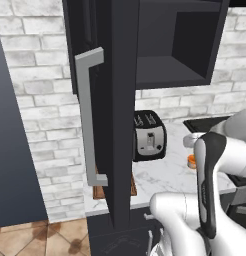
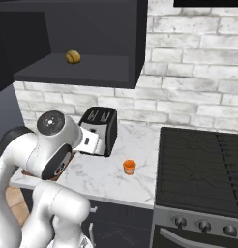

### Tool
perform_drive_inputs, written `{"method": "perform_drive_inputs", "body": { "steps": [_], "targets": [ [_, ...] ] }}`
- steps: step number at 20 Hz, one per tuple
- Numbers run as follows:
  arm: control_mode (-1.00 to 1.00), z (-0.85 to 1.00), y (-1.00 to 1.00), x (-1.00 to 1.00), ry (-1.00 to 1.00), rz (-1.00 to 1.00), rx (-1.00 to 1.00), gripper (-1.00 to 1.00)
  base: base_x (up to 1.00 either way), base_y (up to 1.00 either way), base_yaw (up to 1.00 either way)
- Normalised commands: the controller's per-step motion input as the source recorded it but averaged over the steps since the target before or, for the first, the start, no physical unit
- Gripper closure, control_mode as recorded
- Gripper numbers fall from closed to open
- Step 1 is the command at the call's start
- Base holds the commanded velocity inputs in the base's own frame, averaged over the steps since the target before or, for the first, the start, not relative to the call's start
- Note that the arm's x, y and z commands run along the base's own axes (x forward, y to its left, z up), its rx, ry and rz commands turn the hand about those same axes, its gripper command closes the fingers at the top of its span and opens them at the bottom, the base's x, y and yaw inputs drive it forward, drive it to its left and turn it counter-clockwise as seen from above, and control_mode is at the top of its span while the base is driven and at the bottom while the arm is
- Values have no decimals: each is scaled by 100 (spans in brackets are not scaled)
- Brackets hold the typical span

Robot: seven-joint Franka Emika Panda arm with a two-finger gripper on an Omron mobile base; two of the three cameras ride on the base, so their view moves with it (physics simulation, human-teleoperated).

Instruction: Pick the bread, place it on the cutting board, pick the jam, place it on the counter, and close the cabinet.

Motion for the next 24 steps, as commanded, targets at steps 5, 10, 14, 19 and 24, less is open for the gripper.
{"method": "perform_drive_inputs", "body": {
  "steps": [5,10,14,19,24],
  "targets": [
    [-100,37,35,-18,0,0,0,-100,0,0,0],
    [-100,40,29,-5,-4,0,0,-100,0,0,0],
    [-100,45,28,0,-8,0,0,-100,0,0,0],
    [-100,46,28,0,-8,0,0,-100,0,0,0],
    [-100,44,25,0,-5,0,0,-100,0,0,0]
  ]
}}
